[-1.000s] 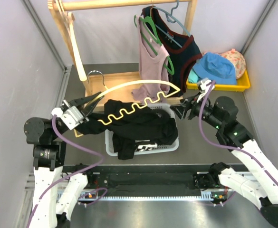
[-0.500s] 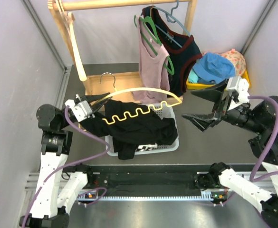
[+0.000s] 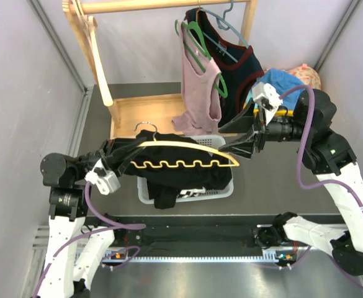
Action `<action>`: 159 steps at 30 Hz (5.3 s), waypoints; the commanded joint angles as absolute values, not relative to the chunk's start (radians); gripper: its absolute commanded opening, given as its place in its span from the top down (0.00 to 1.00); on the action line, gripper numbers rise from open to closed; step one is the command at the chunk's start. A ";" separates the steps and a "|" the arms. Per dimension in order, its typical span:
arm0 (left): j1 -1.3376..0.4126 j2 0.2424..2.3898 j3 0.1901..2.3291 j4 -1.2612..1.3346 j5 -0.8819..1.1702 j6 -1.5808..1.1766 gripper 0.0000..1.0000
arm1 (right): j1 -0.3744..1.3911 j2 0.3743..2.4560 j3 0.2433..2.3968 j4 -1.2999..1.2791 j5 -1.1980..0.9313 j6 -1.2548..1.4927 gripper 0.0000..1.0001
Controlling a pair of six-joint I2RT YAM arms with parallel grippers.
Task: Remove the tank top from the hanger
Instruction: Remove the tank top from the hanger, then place the hanger at the clothesline.
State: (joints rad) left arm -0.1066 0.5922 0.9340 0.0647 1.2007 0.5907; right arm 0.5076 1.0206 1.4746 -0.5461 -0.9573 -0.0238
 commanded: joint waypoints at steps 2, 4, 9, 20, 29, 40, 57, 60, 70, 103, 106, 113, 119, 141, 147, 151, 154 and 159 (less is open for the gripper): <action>-0.107 0.638 0.991 0.064 1.215 0.652 1.00 | 0.524 1.034 1.480 -0.482 -1.101 0.034 0.44; -0.107 0.647 0.992 0.064 1.215 0.653 1.00 | 0.541 1.032 1.479 -0.503 -1.092 0.015 0.44; -0.109 0.661 1.002 0.064 1.215 0.660 1.00 | 0.587 1.040 1.476 -0.572 -1.049 -0.054 0.42; -0.114 0.663 1.028 0.069 1.236 0.652 1.00 | 0.635 1.101 1.476 -0.601 -0.982 -0.075 0.43; -0.114 0.652 1.032 0.069 1.241 0.641 1.00 | 0.634 1.114 1.468 -0.597 -0.974 -0.071 0.50; -0.115 0.669 1.048 0.104 1.235 0.644 1.00 | 0.634 1.128 1.470 -0.594 -0.945 -0.043 1.00; -0.115 0.577 0.895 0.038 1.121 0.657 0.01 | 0.635 0.842 1.534 -0.840 -0.658 -0.101 1.00; -0.115 0.542 0.836 0.005 1.095 0.632 0.01 | 0.632 0.851 1.595 -0.925 -0.661 -0.110 1.00; -0.115 0.520 0.733 -0.077 1.092 0.618 0.07 | 0.634 0.827 1.726 -0.973 -0.626 -0.141 1.00; -0.189 0.630 0.756 -0.101 1.042 0.632 0.01 | 0.635 0.796 1.759 -0.934 -0.453 -0.146 1.00; -0.189 0.629 0.741 -0.172 1.035 0.711 0.01 | 0.635 0.790 1.775 -0.934 -0.430 -0.150 1.00; -0.204 0.655 0.586 -0.201 0.982 0.775 0.01 | 0.635 0.750 1.752 -0.836 -0.342 -0.117 1.00; -0.239 0.822 0.515 0.109 0.678 0.533 0.01 | 0.634 0.775 1.678 -0.733 -0.347 -0.052 1.00; -0.357 0.943 0.663 -0.673 0.877 0.775 0.01 | 0.634 0.917 1.609 -0.561 -0.222 0.055 1.00; -0.359 0.942 0.624 -0.675 0.874 0.831 0.01 | 0.634 0.969 1.609 -0.505 -0.210 0.083 1.00; -0.360 0.940 0.572 -0.454 0.770 0.709 0.01 | 0.634 1.003 1.600 -0.453 -0.233 0.112 1.00; -0.360 0.939 0.554 -0.205 0.597 0.496 0.01 | 0.634 1.055 1.618 -0.413 -0.235 0.138 1.00; -0.361 0.977 0.787 -0.305 0.422 0.250 0.01 | 0.634 1.161 1.706 -0.381 -0.215 0.202 1.00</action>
State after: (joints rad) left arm -0.3611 0.9585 0.5968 -0.3820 0.5762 0.4870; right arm 0.6338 1.1027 1.6123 -0.5247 -0.2283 0.1352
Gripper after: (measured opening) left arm 0.987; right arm 0.075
